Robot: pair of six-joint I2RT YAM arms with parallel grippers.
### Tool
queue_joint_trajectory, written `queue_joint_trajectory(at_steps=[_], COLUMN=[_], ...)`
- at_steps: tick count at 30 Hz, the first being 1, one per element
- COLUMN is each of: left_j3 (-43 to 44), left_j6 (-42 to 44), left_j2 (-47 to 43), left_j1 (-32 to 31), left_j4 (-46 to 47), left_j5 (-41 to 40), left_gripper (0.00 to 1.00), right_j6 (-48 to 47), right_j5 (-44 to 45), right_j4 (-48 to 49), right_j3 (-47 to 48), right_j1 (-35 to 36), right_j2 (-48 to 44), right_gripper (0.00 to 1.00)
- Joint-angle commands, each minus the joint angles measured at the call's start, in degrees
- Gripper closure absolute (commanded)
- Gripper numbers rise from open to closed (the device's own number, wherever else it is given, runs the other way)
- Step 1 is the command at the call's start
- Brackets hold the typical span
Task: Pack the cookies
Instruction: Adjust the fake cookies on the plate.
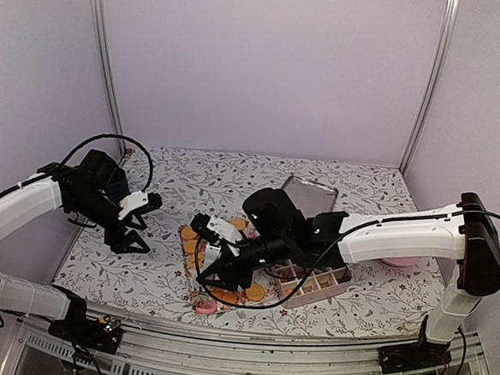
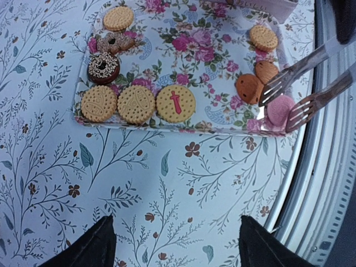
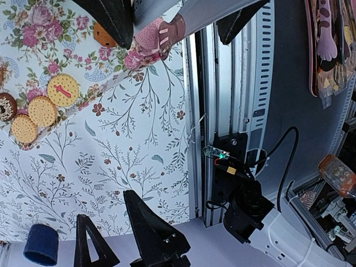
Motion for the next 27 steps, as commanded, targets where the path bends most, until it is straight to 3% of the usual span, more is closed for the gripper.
queue_joint_trajectory(at_steps=[1, 27], left_j3=[0.1, -0.5], left_j6=[-0.6, -0.4], left_j2=[0.1, -0.8], left_j1=[0.5, 0.5], left_j4=[0.8, 1.1], left_j5=[0.7, 0.8], left_gripper=[0.24, 0.25], right_j6=[0.0, 1.1], right_j5=[-0.6, -5.0], right_j4=[-3.5, -3.8], right_j3=[2.9, 1.9], right_j1=[0.6, -0.3], right_j2=[-1.5, -0.9], right_gripper=[0.48, 0.47])
